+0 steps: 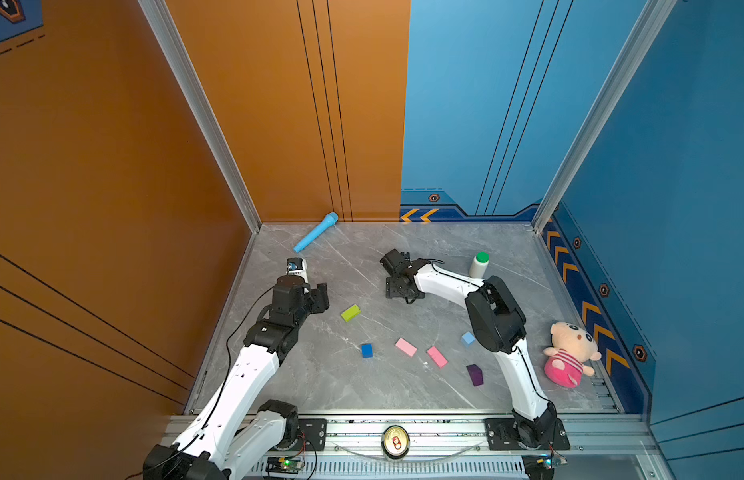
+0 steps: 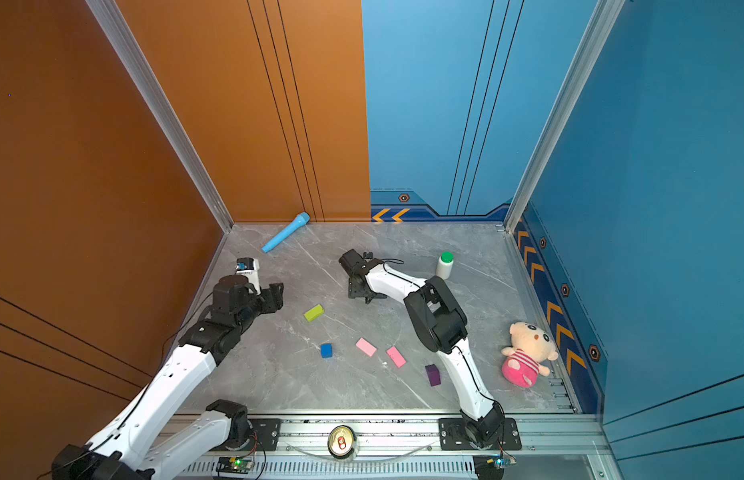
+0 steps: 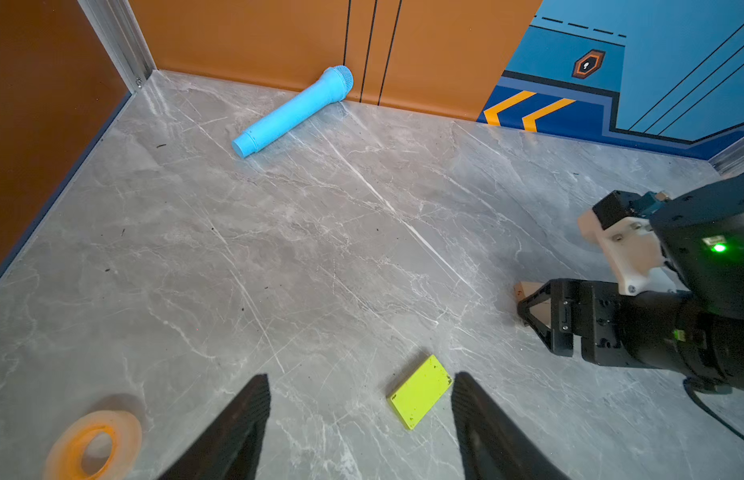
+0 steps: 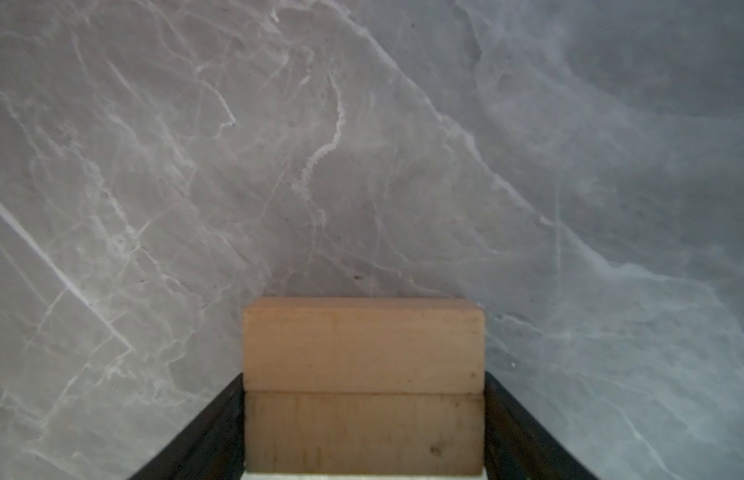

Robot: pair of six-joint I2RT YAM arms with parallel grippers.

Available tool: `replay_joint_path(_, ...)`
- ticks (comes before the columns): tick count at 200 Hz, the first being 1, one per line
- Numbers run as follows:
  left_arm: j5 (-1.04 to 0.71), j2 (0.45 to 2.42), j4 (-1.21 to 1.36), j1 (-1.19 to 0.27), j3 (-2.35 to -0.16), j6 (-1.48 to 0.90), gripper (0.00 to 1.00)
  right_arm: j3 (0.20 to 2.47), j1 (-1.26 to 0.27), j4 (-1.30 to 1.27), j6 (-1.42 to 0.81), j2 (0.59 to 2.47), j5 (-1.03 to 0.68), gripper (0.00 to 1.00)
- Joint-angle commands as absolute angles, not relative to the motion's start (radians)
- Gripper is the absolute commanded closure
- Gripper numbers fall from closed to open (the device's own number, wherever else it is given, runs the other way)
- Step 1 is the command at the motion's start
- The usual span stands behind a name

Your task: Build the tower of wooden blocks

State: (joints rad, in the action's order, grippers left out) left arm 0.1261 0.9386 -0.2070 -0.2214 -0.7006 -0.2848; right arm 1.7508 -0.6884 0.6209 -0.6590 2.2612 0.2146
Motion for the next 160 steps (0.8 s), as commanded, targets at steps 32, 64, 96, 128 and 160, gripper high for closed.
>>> replay_joint_path(32, 0.110, 0.922, -0.218, -0.211, -0.684, -0.275, 0.29, 1.758, -0.693, 0.676, -0.681, 2.296, 0.233, 0.06)
replay_joint_path(64, 0.109, 0.921, -0.219, -0.209, -0.683, -0.275, 0.29, 1.754, -0.693, 0.676, -0.680, 2.293, 0.232, 0.01)
replay_joint_path(96, 0.109, 0.917, -0.221, -0.210, -0.683, -0.275, 0.29, 1.747, -0.693, 0.676, -0.675, 2.281, 0.225, 0.00)
replay_joint_path(128, 0.108, 0.916, -0.222, -0.209, -0.683, -0.273, 0.29, 1.740, -0.693, 0.676, -0.667, 2.254, 0.228, 0.00)
replay_joint_path(160, 0.108, 0.913, -0.224, -0.210, -0.683, -0.273, 0.29, 1.730, -0.727, 0.676, -0.660, 2.219, 0.242, 0.00)
